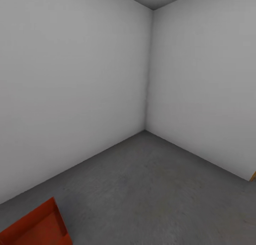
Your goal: Move the two storage containers from the living room to the garage. In the garage, place one container on the floor and stack the other container on top of it (either order is fine).
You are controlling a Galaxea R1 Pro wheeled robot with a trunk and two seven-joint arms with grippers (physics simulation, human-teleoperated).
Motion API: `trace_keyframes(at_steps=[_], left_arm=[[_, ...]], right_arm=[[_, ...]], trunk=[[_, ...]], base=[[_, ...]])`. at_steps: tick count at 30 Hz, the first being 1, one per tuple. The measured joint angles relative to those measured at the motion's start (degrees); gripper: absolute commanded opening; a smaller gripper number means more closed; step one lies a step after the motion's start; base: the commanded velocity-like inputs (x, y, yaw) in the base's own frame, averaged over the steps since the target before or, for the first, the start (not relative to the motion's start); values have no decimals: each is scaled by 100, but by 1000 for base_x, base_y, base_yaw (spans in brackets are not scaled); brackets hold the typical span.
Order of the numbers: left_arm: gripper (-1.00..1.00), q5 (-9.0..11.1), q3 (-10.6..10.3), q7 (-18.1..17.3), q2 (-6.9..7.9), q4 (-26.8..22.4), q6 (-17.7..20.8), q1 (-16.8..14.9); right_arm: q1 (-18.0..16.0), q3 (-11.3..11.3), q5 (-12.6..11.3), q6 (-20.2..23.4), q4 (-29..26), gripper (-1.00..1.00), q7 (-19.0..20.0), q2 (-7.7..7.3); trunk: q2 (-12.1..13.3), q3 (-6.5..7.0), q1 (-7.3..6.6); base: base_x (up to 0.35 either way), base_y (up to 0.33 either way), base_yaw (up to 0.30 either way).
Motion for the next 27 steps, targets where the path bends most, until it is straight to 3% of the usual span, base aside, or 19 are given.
trace_keyframes(at_steps=[27], left_arm=[[100, 0, 0, 0, 0, 0, 3, 0]], right_arm=[[0, 4, -14, 0, 0, 100, 0, 3]], trunk=[[0, 0, 0]], base=[[0, 0, -300]])
